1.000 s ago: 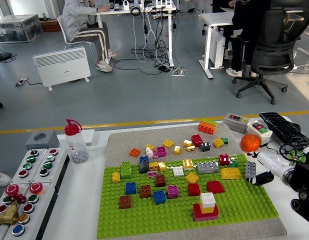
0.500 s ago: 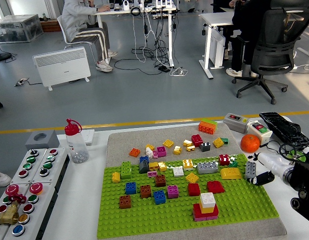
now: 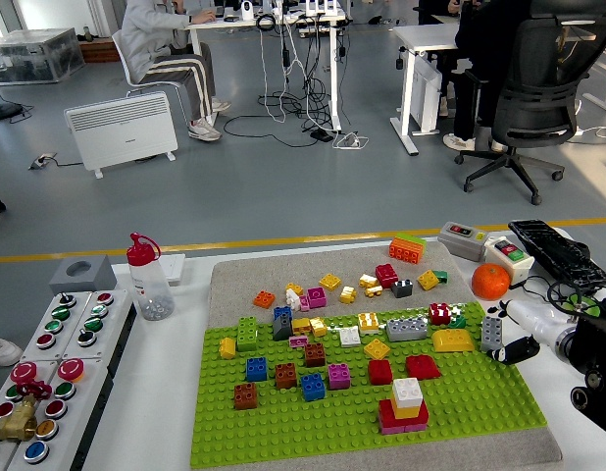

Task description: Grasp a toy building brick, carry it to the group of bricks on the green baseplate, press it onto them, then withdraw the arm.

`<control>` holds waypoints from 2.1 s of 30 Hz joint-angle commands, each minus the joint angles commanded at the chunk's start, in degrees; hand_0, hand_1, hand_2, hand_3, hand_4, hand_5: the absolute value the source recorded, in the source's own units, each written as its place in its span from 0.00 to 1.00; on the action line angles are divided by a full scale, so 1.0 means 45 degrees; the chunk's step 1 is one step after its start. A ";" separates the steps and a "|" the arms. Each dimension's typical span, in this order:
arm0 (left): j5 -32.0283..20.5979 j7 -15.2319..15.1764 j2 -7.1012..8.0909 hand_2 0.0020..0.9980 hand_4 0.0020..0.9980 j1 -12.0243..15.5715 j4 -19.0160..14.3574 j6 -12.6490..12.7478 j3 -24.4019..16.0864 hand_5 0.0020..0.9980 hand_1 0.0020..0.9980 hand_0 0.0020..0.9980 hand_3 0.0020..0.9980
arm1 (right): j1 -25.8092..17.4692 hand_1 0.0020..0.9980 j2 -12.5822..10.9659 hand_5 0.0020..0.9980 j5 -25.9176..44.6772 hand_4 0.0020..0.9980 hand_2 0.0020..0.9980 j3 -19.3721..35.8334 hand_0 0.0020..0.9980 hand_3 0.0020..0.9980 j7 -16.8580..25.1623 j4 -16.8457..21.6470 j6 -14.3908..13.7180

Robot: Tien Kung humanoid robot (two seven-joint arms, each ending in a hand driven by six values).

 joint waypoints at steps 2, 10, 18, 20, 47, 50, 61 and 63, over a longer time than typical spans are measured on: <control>0.0009 0.0002 0.0002 0.57 0.24 -0.0006 0.0000 -0.0003 -0.0004 1.00 0.61 0.67 0.43 | 0.0000 0.79 -0.0005 0.28 -0.0006 0.75 0.77 -0.0014 0.89 0.83 0.0013 -0.0005 0.0002; 0.0015 0.0002 0.0005 0.57 0.24 -0.0016 0.0000 -0.0007 -0.0004 1.00 0.61 0.67 0.43 | -0.0009 0.77 0.0000 0.28 -0.0055 0.74 0.74 -0.0067 0.85 0.80 0.0080 -0.0056 -0.0046; 0.0016 0.0005 0.0002 0.57 0.24 -0.0019 0.0000 -0.0008 0.0000 1.00 0.61 0.67 0.43 | 0.0002 0.77 0.0041 0.28 -0.0120 0.73 0.74 -0.0108 0.82 0.79 0.0107 -0.0153 -0.0057; 0.0012 0.0005 0.0001 0.57 0.24 -0.0020 0.0000 -0.0008 0.0002 1.00 0.61 0.67 0.43 | 0.0002 0.76 0.0043 0.28 -0.0125 0.73 0.73 -0.0113 0.79 0.78 0.0111 -0.0171 -0.0061; 0.0079 0.0056 -0.0017 0.57 0.24 0.0061 0.0000 -0.0004 -0.0029 1.00 0.61 0.67 0.43 | -0.0270 0.70 -0.0162 0.26 -0.0089 0.69 0.68 0.0086 0.67 0.74 0.0512 0.0254 -0.0593; 0.0088 0.0057 -0.0018 0.57 0.24 0.0079 0.0000 -0.0004 -0.0039 1.00 0.61 0.67 0.43 | -0.0357 0.70 -0.0312 0.26 -0.0133 0.69 0.68 0.0268 0.67 0.74 0.0519 0.0590 -0.0618; 0.0061 0.0042 -0.0013 0.57 0.24 0.0129 0.0000 -0.0003 -0.0051 1.00 0.61 0.67 0.43 | -0.0921 0.70 -0.1354 0.25 -0.0468 0.68 0.68 0.1184 0.67 0.74 0.0382 0.2776 -0.0626; 0.0036 0.0032 -0.0009 0.57 0.24 0.0126 0.0000 -0.0003 -0.0044 1.00 0.61 0.67 0.43 | -0.1065 0.70 -0.1672 0.24 -0.0585 0.67 0.68 0.1380 0.67 0.74 0.0308 0.3318 -0.0585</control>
